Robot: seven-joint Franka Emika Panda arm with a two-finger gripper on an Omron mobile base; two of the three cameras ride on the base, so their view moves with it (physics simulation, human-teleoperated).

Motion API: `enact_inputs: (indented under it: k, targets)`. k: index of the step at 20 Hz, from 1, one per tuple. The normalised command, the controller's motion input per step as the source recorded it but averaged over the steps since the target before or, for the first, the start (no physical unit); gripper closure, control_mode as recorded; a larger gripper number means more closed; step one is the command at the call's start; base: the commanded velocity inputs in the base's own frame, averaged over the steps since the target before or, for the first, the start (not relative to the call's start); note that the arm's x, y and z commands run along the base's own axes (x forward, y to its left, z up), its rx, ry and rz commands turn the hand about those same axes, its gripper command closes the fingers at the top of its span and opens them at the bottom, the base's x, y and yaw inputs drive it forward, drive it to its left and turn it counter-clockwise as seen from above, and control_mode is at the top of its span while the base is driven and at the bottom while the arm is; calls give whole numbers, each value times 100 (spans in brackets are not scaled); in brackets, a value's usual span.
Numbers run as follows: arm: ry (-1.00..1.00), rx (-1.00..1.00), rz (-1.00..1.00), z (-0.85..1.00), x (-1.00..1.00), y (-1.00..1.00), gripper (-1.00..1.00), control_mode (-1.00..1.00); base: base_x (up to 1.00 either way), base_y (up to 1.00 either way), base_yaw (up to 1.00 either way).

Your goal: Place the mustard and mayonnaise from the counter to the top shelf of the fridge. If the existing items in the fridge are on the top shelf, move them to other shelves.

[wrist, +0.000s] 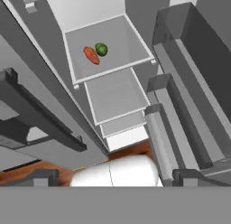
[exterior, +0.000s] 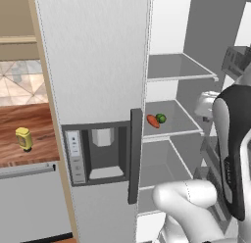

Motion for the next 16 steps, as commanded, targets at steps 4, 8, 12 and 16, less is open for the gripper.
enact_inputs:
  k: [4,8,12,16]
  targets:
    - [0,0,5,0,-21,8,-100,100,-55,43,16]
    - [0,0,0,0,0,0,-100,100,-42,95,18]
    - [0,0,0,0,0,0,-100,100,-3,100,15]
    - [0,0,0,0,0,0,-100,100,24,100,9]
